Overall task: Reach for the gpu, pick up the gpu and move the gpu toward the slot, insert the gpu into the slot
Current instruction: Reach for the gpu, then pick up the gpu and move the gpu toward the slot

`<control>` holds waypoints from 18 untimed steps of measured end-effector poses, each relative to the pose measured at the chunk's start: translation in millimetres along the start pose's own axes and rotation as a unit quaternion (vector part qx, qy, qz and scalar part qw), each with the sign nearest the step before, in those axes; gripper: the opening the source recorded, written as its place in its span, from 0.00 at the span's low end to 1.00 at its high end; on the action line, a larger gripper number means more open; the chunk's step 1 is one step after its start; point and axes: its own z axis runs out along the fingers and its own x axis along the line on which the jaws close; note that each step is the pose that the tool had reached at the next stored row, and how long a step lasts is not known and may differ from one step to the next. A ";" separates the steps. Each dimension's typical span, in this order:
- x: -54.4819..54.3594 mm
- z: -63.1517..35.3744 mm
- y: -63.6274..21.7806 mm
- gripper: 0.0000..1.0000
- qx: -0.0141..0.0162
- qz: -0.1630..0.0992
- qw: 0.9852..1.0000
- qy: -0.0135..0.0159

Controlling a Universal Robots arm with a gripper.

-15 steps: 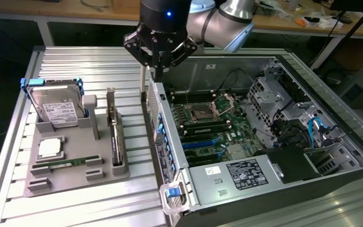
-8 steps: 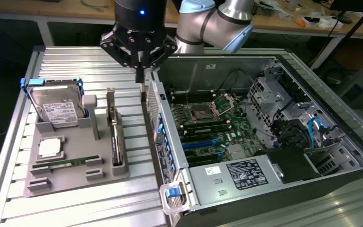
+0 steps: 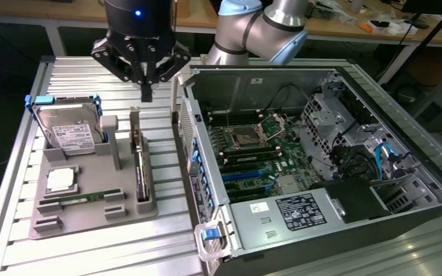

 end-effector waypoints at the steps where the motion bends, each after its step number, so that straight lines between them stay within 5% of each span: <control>1: 4.2 -0.2 -0.3 0.11 0.000 0.000 1.000 0.000; 7: 29.4 -0.8 -2.2 0.11 0.000 0.000 1.000 0.000; 18: 30.1 -0.8 -2.3 0.11 0.000 0.000 1.000 0.000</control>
